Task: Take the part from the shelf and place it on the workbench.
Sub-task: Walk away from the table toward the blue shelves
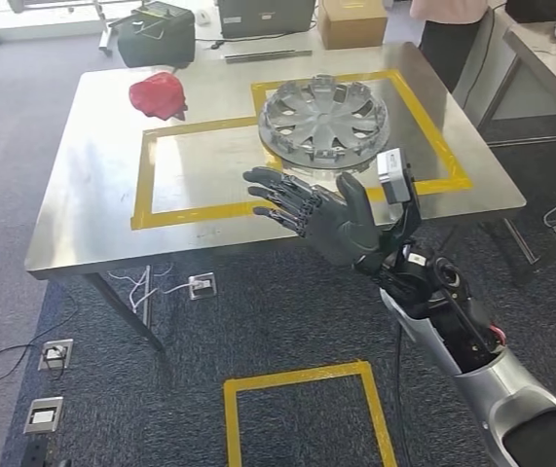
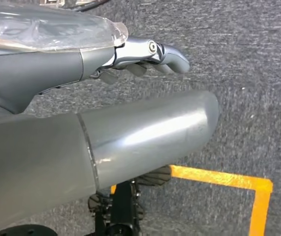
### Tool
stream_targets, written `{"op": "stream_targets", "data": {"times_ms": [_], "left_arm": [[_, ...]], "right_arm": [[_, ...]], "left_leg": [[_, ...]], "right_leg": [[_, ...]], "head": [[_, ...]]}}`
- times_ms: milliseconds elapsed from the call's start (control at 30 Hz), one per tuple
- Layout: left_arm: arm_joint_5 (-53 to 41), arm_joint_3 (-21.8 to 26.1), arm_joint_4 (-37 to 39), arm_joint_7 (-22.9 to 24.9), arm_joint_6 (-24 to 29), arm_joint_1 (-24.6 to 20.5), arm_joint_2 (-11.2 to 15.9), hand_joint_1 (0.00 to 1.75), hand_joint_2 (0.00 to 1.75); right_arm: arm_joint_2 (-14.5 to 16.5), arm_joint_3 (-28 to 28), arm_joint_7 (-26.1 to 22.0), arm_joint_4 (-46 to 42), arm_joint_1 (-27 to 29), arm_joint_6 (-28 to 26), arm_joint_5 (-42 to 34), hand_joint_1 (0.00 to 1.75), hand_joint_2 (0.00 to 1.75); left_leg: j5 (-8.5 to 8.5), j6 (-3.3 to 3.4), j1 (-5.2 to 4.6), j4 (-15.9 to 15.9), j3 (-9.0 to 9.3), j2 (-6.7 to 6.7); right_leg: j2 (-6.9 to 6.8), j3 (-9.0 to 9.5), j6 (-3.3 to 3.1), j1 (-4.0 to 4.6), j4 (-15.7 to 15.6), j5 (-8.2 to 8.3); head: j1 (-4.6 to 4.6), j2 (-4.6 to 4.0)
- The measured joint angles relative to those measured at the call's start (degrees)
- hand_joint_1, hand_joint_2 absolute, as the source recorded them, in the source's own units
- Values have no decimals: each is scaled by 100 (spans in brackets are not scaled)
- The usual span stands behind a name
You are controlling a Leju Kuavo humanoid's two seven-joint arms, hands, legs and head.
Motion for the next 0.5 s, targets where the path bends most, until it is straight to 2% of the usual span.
{"op": "stream_targets", "data": {"times_ms": [33, 67, 100, 133, 167, 200, 233, 267, 300, 333, 367, 400, 467, 500], "left_arm": [[-3, 0, 0, 2, 0, 0, 1, 0, 0], [-7, 0, 0, 4, 0, -2, -1, 0, 0], [-9, 0, 0, 5, 0, -4, 0, 0, 0], [-11, 0, 0, 5, 0, -7, -1, 0, 0], [-14, 0, 0, 5, 0, -10, -1, 0, 0], [-18, 0, 0, 5, 0, -13, -2, 0, 0], [-21, 0, 0, 7, 0, -15, -3, 0, 0], [-23, 0, 0, 8, 0, -20, 0, 0, 0], [-20, 0, 0, 10, 0, -30, 7, 0, 0], [-15, 0, 0, 11, 0, -47, 17, 0, 0], [-9, 0, 0, 12, 0, -61, 26, 0, 0], [-2, 0, 0, 13, 0, -72, 37, 0, 0], [7, 0, 0, 19, 0, -74, 48, 0, 0], [12, 0, 0, 22, 0, -73, 52, 0, 0]], "right_arm": [[0, -2, -2, -1, 0, -3, 4, 0, 0], [1, -4, -5, -1, -1, -4, 8, 0, 0], [1, -5, -8, -2, 2, -4, 21, 0, 0], [1, -6, -9, -1, 5, -3, 39, 0, 0], [1, -5, -9, -1, 6, 3, 55, 0, 0], [1, -4, -11, 0, 6, 12, 68, 0, 0], [1, -3, -14, 1, 1, 22, 72, 0, 0], [1, -3, -19, 1, -9, 37, 70, 0, 0], [1, -3, -27, 1, -26, 54, 68, 0, 0], [1, -3, -35, 1, -50, 71, 67, 0, 0], [1, -1, -43, 4, -78, 84, 66, 0, 0], [1, 3, -48, 9, -104, 93, 66, 0, 0], [1, 10, -57, 30, -131, 102, 66, 0, 0], [1, 13, -71, 45, -138, 109, 67, 0, 0]], "left_leg": [[-250, -34, 9, 212, -88, -3], [-589, -64, 23, 559, -202, -3], [-895, -91, 28, 980, -316, -3], [-1088, -111, 32, 1390, -404, -3], [-1120, -123, 34, 1686, -430, -4], [-1010, -125, 36, 1795, -369, -4], [-827, -116, 37, 1699, -210, -4], [-670, -96, 37, 1401, 58, -5], [-622, -69, 25, 940, 415, -7], [-658, -33, 11, 461, 743, -6], [-709, 6, -8, 100, 972, -10], [-752, 40, -33, -123, 1088, -13], [-655, 125, -41, -197, 1017, -7], [-593, 177, -33, -215, 959, 2]], "right_leg": [[-13, -77, -56, -12, -10, 73], [-20, -152, -97, -12, -7, 150], [-20, -253, -122, -6, 0, 225], [-20, -357, -130, 1, 11, 302], [-20, -464, -131, 7, 24, 375], [-20, -569, -126, 10, 40, 444], [-19, -668, -117, 13, 56, 510], [-18, -753, -104, 16, 71, 575], [-17, -820, -83, 25, 84, 631], [-21, -865, -58, 32, 90, 690], [-26, -884, -28, 34, 77, 755], [-32, -898, 8, 29, 52, 822], [-30, -930, 79, 7, 9, 910], [-23, -985, 108, 0, 75, 803]], "head": [[-35, 0], [-76, 0], [-117, 0], [-151, 0], [-175, 0], [-192, 0], [-203, 0], [-208, 0], [-210, 0], [-206, 0], [-192, 0], [-181, 0], [-177, 0], [-186, 0]]}}
